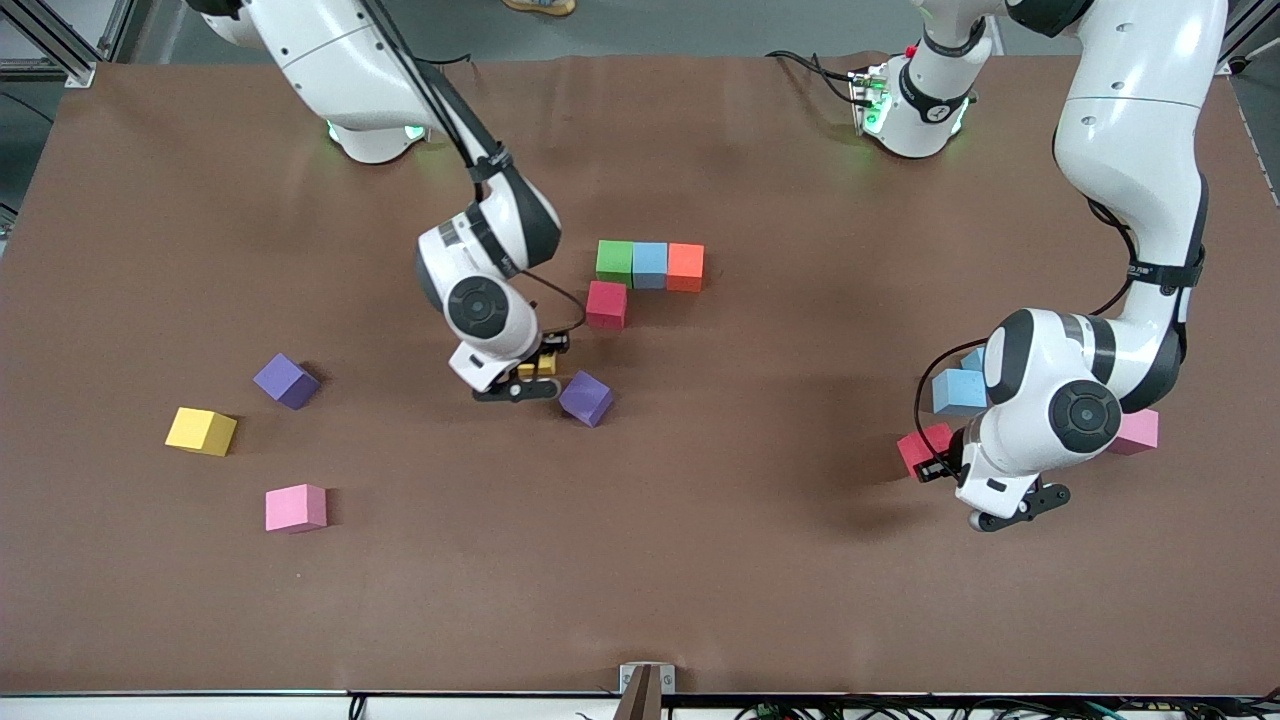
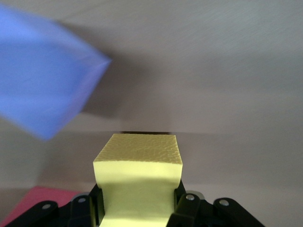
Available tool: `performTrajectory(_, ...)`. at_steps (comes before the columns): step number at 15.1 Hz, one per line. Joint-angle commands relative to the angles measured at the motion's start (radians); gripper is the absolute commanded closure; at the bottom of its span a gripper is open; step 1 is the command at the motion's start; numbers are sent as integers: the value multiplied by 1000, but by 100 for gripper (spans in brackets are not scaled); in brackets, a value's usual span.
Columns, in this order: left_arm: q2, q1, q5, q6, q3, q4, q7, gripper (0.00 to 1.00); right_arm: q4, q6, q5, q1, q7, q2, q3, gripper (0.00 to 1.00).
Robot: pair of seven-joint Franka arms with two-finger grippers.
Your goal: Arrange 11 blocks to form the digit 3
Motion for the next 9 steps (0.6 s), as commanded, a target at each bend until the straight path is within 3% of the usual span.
performTrajectory(1,-22,13,19,-10,-6,-20,-3,100,-28,39,46,28,22,-26,-10,67)
performTrajectory(9,-20,14,19,-10,-5,-20,5,100,67,41,62,66,126,46,-12,67)
